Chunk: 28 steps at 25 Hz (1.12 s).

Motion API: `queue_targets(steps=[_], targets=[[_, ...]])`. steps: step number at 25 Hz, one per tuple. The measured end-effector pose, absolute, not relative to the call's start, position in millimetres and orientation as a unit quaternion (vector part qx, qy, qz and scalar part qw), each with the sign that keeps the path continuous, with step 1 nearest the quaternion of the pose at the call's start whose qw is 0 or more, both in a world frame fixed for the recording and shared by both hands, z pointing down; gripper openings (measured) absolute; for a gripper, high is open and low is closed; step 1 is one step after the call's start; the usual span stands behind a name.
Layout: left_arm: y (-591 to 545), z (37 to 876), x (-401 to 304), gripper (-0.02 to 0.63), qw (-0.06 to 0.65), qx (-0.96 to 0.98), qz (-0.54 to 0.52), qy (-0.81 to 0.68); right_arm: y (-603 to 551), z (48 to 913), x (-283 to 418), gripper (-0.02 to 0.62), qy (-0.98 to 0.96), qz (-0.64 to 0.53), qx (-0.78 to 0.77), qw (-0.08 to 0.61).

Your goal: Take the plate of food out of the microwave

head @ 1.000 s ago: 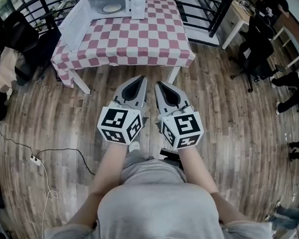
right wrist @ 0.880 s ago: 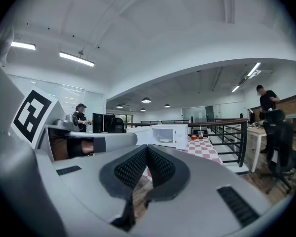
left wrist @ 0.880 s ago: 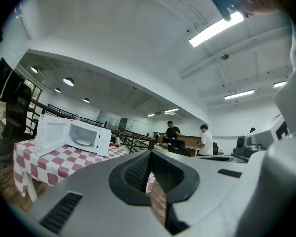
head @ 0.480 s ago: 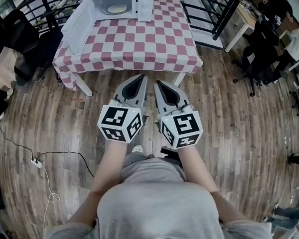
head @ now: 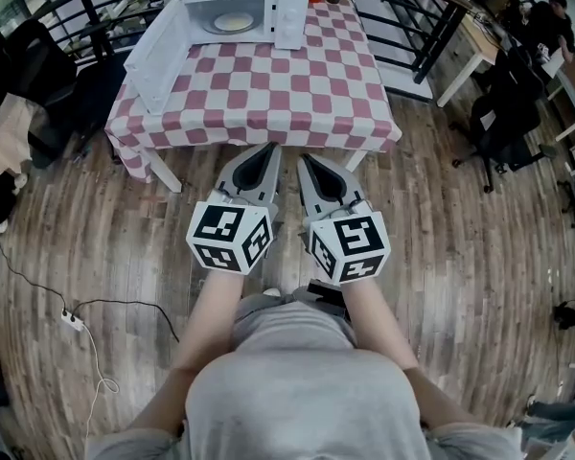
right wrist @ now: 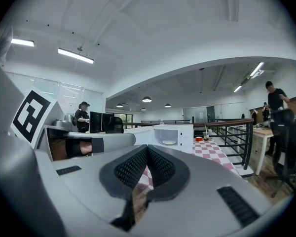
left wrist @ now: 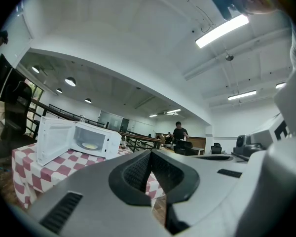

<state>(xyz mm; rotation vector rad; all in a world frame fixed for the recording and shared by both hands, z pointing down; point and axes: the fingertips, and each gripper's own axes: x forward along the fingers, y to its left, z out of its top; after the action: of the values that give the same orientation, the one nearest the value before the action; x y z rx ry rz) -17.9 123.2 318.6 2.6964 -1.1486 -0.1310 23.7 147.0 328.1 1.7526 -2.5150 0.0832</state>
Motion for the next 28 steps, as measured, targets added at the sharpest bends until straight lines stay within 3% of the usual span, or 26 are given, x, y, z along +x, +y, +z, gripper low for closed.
queue_targets(steps=[28], targets=[[34.3, 335.3, -32.2, 0.002, 0.117, 0.899, -0.04, -0.421, 56.6, 344.9, 10.3, 0.026, -0.839, 0.033, 0.541, 0.053]])
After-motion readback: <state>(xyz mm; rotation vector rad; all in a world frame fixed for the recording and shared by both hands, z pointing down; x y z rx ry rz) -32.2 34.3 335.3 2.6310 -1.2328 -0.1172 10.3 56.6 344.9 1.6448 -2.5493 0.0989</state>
